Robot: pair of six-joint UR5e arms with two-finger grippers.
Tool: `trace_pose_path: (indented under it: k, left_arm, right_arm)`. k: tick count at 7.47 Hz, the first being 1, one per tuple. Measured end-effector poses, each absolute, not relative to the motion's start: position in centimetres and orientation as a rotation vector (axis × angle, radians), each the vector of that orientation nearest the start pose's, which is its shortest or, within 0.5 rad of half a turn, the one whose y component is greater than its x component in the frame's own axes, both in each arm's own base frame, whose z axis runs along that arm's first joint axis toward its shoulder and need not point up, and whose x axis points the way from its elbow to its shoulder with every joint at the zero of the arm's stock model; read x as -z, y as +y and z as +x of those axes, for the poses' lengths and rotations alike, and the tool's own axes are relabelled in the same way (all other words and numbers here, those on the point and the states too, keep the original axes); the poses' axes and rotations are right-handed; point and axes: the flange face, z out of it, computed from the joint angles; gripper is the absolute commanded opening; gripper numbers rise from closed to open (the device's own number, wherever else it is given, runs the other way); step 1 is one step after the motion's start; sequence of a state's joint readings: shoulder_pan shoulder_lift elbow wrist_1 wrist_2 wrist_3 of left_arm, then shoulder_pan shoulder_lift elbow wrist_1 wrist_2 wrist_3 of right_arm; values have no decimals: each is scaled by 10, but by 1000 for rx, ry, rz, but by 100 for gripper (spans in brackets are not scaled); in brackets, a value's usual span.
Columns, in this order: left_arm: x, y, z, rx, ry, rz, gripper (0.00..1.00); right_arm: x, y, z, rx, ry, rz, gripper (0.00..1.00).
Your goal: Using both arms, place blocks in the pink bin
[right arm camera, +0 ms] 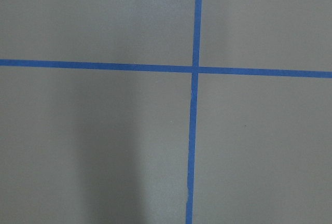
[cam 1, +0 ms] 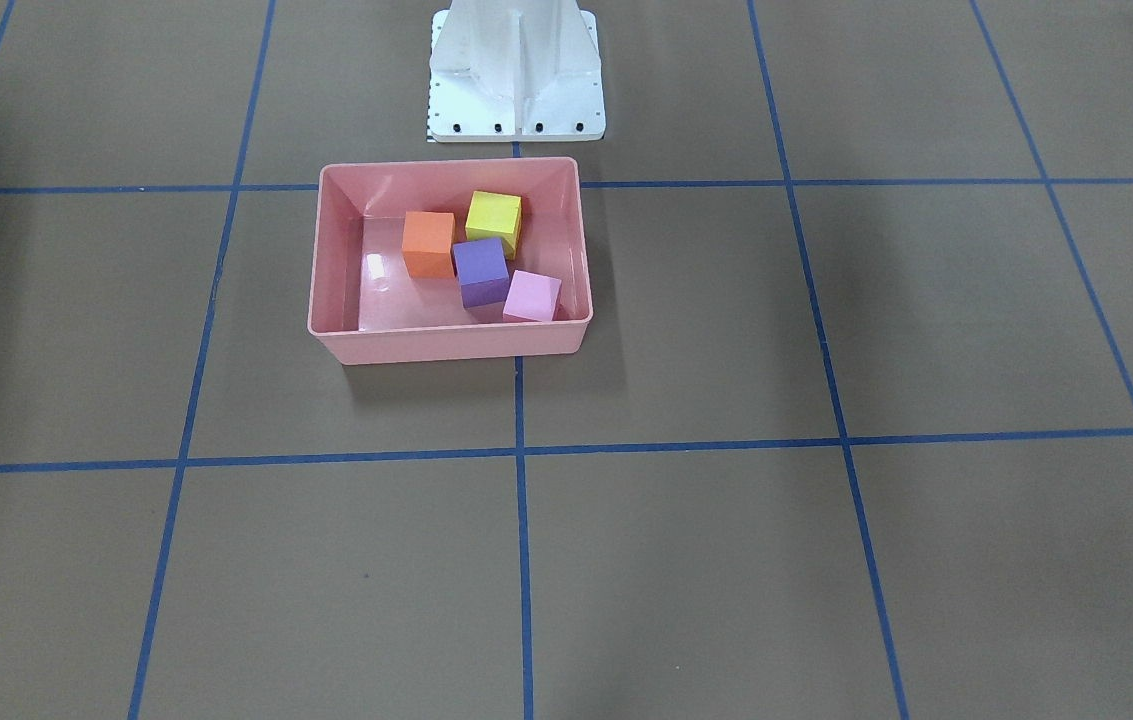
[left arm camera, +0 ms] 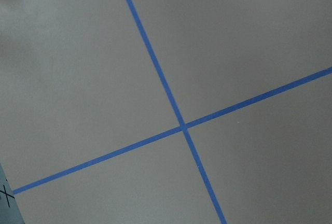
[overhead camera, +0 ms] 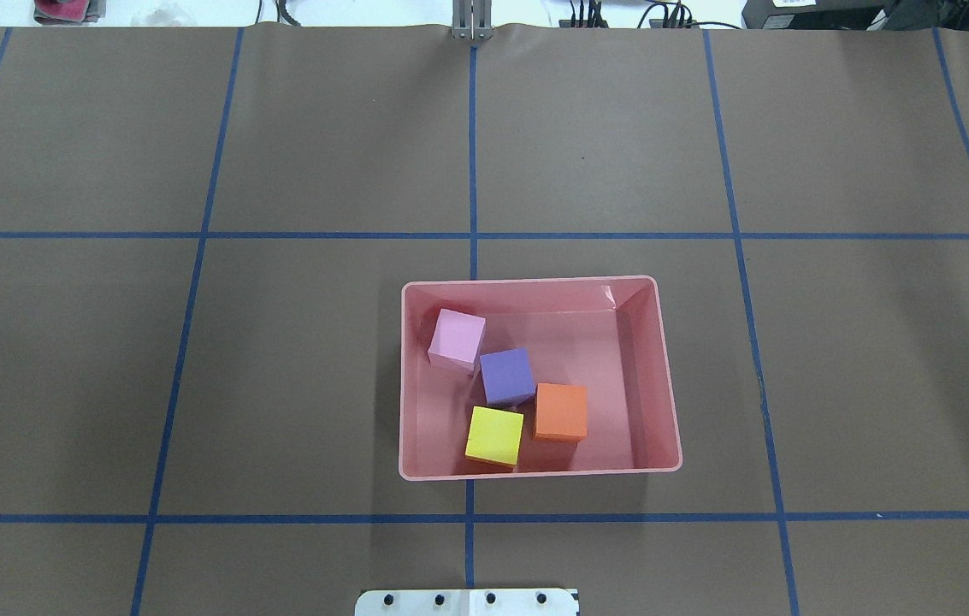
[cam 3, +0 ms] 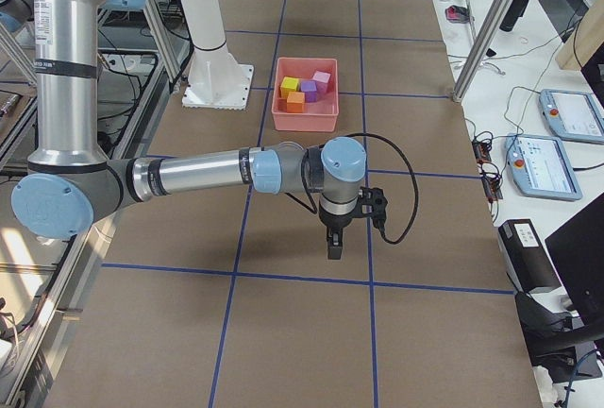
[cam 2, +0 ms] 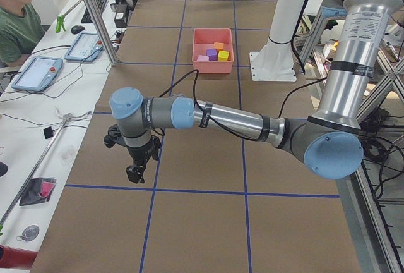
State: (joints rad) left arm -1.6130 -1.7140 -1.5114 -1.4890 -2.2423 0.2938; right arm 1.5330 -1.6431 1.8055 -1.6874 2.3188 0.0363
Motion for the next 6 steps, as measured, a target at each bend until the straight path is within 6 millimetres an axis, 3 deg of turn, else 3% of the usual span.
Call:
trace_pose_path:
  k: [3,6]
  left_arm:
    - [-628,-514,-86,-96,696,143,100]
    - [-622,-506,-78,-92,701,143,100]
  right_arm:
    - [-600,-454,49,12,-752,-2,99]
    - [-609,-448,53,-4,-752,-17,99]
